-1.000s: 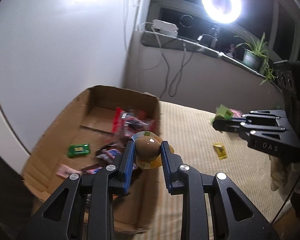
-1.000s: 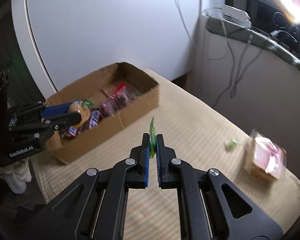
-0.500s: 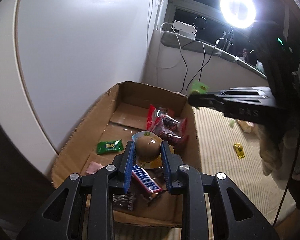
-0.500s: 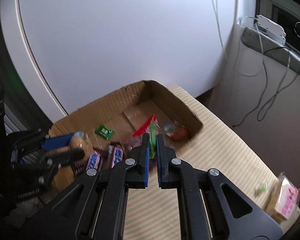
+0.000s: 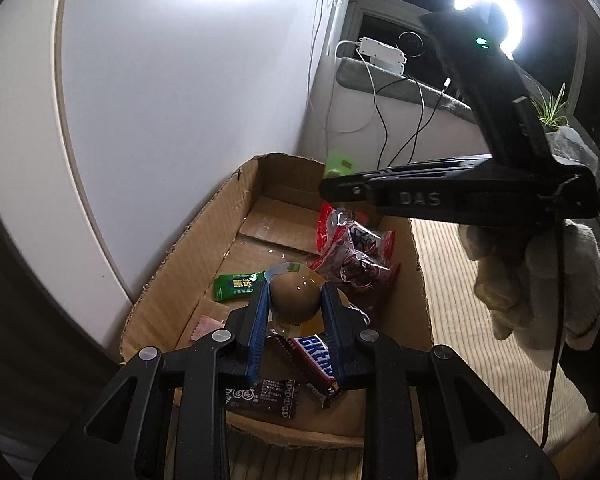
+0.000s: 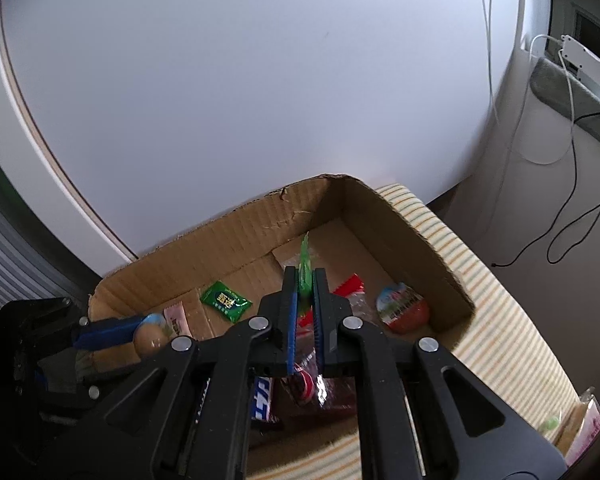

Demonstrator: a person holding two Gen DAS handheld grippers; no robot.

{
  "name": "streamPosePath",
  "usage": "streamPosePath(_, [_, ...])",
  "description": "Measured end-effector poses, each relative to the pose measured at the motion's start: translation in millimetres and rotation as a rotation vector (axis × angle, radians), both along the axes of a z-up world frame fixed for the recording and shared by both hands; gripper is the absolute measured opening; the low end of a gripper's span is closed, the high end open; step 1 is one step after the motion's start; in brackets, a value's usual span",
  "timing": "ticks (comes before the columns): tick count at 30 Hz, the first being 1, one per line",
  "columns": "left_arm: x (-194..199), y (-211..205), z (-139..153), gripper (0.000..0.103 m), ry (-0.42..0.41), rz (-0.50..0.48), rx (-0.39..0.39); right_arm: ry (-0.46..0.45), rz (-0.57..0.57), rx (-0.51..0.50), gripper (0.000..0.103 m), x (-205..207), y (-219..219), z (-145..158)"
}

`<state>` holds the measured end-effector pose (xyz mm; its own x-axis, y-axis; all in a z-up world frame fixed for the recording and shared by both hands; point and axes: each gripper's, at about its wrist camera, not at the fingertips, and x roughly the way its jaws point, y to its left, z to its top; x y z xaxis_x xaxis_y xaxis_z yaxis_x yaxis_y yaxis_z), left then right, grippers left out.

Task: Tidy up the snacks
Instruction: 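Open both tools to drop the egg snack and green candy into the box, then move both tools back over the yellow candy on the bedspread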

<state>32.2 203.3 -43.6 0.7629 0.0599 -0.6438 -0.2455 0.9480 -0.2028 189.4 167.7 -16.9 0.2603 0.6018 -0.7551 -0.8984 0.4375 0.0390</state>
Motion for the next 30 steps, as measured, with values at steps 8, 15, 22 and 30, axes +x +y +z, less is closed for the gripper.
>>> streamPosePath(8, [0,2,0,0.026,0.004,0.009,-0.003,0.004,0.013,-0.017,0.012,1,11,-10])
streamPosePath(15, [-4,-2,3,0.043,0.0,0.013,0.005,-0.019,0.0,0.003,0.058,-1,7,-3])
streamPosePath(22, [-11,-9,12,0.044,-0.018,0.016,0.027,-0.057,-0.022,0.027,0.08,-7,-4,11])
streamPosePath(30, [-18,-25,26,0.044,-0.05,0.002,0.037,-0.091,-0.056,0.063,0.081,-16,-38,35])
